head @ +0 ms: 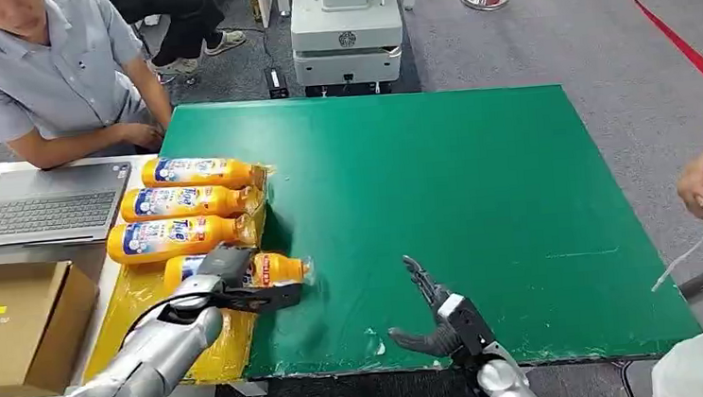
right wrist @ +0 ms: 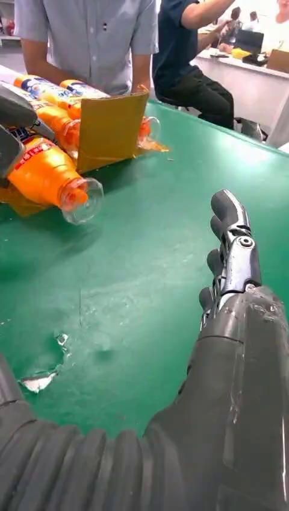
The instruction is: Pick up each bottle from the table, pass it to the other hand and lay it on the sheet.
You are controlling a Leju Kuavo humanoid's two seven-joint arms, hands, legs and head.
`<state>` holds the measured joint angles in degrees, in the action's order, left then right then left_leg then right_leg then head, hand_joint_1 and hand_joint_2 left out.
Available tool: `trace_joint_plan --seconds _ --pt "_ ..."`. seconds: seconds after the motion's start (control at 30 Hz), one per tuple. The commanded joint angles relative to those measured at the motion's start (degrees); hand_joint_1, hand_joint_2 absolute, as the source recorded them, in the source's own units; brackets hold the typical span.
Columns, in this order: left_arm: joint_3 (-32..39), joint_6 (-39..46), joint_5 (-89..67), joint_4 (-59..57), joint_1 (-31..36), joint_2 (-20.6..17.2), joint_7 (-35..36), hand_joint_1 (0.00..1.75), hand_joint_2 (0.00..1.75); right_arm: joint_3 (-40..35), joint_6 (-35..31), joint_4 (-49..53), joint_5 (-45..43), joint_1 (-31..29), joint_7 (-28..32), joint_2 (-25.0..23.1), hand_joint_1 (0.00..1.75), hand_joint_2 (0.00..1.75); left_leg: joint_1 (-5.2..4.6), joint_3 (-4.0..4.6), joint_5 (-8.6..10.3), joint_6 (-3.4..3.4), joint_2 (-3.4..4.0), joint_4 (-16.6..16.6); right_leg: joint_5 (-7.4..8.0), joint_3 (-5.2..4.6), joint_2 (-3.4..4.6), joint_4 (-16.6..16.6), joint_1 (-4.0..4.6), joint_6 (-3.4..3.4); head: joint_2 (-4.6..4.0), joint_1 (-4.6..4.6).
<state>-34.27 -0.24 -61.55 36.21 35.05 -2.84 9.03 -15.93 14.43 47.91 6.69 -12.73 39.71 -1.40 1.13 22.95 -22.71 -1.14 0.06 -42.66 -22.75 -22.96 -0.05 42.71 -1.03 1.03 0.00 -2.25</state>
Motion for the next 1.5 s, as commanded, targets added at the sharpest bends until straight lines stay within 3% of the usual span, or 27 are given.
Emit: trace_joint_plan --seconds 0.03,0.3,0.33,0.4,1.07,1.2,1.33,1.5 --pt "0.1 -0.2 -1.4 -3.4 6.1 0.8 0.4 1.75 1.75 0.4 0.3 -0.7 -0.2 -3.3 0.3 -0.3 0.0 1.75 0.0 0.0 0.0 0.0 0.0 0.0 0.0 0.0 0.0 0.0 0.0 0.0 0.0 0.07" --pt "-0.7 -2.7 -2.7 -5.8 7.1 0.6 0.6 1.71 1.75 0.4 0.2 -1.5 0.0 -3.4 0.3 -0.6 0.0 1.75 0.0 0.0 0.0 0.0 0.0 0.0 0.0 0.0 0.0 0.0 0.0 0.0 0.0 0.04" --pt "-1.1 -3.0 -3.3 -6.4 7.3 0.5 0.8 0.8 1.75 0.4 0.1 -1.8 0.1 -3.5 0.3 -0.5 0.0 1.75 0.0 0.0 0.0 0.0 0.0 0.0 0.0 0.0 0.0 0.0 0.0 0.0 0.0 0.04" --pt "-1.2 -3.9 -3.6 -7.4 7.6 0.5 0.3 0.03 1.75 0.3 0.0 -2.0 0.3 -3.6 0.3 -0.5 0.0 1.75 0.0 0.0 0.0 0.0 0.0 0.0 0.0 0.0 0.0 0.0 0.0 0.0 0.0 0.04" --pt "-3.0 -8.4 -3.4 -6.6 7.1 -0.5 -5.6 0.0 1.75 0.5 -0.5 -1.3 0.3 -2.7 0.3 0.3 0.0 1.75 0.0 0.0 0.0 0.0 0.0 0.0 0.0 0.0 0.0 0.0 0.0 0.0 0.0 0.07" --pt "-2.3 -9.5 1.5 5.9 2.5 -4.1 -11.4 0.0 1.75 0.9 -0.9 1.2 -0.1 -0.4 0.3 1.4 0.0 1.75 0.0 0.0 0.0 0.0 0.0 0.0 0.0 0.0 0.0 0.0 0.0 0.0 0.0 0.02" --pt "-2.5 -11.3 4.4 18.3 -1.5 -8.6 -11.7 0.0 1.75 1.3 -1.0 3.0 -0.4 1.3 0.3 2.2 0.0 1.75 0.0 0.0 0.0 0.0 0.0 0.0 0.0 0.0 0.0 0.0 0.0 0.0 0.0 0.18" --pt "-3.3 -11.2 4.9 22.5 -2.6 -9.6 -11.2 0.0 1.75 1.4 -1.2 3.6 -0.4 1.7 0.3 2.4 0.0 1.75 0.0 0.0 0.0 0.0 0.0 0.0 0.0 0.0 0.0 0.0 0.0 0.0 0.0 -0.15"
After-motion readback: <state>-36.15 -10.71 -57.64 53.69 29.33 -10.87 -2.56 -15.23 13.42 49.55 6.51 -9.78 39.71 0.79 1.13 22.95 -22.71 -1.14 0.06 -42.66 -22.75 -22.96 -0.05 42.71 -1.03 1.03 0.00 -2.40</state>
